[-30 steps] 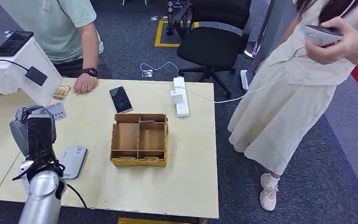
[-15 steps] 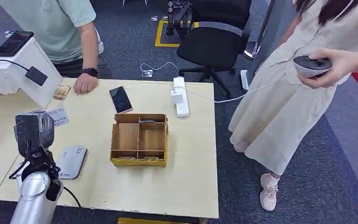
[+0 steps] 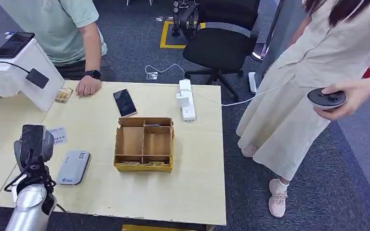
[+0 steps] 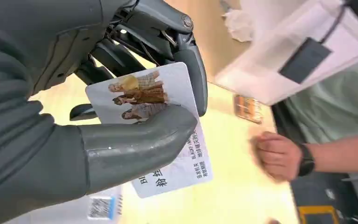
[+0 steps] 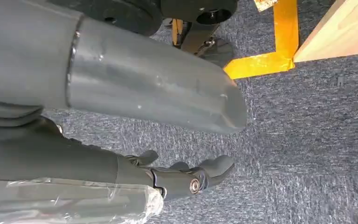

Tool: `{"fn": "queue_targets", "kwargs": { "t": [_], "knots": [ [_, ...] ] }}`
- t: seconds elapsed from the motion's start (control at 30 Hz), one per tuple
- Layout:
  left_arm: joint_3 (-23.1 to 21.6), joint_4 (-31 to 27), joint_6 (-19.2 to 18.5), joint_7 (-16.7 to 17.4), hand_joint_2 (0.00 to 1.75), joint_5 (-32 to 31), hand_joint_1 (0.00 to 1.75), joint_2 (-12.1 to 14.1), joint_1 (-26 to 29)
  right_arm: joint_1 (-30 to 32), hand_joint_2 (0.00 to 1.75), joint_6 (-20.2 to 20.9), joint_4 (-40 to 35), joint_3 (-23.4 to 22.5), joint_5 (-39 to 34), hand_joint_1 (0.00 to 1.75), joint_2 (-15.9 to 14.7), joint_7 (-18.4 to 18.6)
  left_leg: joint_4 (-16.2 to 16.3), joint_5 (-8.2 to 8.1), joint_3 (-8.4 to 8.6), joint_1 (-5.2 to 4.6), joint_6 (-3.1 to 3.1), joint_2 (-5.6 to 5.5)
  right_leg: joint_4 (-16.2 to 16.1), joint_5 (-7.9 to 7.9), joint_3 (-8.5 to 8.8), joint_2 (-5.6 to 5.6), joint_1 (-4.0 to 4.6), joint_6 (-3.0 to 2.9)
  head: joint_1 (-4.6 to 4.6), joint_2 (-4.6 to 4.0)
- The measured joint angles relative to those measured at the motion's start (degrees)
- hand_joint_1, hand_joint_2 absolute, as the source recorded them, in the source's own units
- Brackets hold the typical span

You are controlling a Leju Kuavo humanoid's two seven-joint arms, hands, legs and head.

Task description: Pass the card to the sensor for recognition and then transmit it.

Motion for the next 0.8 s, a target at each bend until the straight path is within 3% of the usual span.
{"fn": "queue_targets", "kwargs": {
  "t": [0.23, 0.57, 0.8],
  "knots": [
    [2.12, 0.24, -0.85, 1.16, 1.75, -1.14, 1.75, -0.02, 3.01, -0.07, 0.0, 0.02, 0.07, 0.0, -0.22, 0.0, 0.0, 0.2, 0.0, 0.0, -0.01, 0.0, 0.0, -0.02, 0.0, 0.0, 0.0, -0.03, 0.0, 0.01, 0.0, 0.0],
    [4.11, 0.22, -8.0, 4.66, 1.75, -4.68, 1.75, -0.68, 9.4, -0.08, 0.0, 0.28, 0.09, 0.0, -0.66, 0.0, 0.0, 0.17, 0.0, 0.0, 0.0, 0.0, 0.0, -0.01, -0.01, -0.01, -0.01, -0.01, 0.0, 0.01, 0.0, -0.02],
    [4.37, 0.22, -8.74, 4.7, 1.75, -5.18, 1.75, -1.51, 10.58, -0.11, 0.0, 0.28, 0.09, 0.0, -0.68, 0.0, 0.0, 0.15, 0.0, 0.0, 0.0, 0.0, 0.0, -0.01, -0.01, 0.0, 0.01, -0.03, 0.0, 0.01, -0.02, 0.0]
  ]
}}
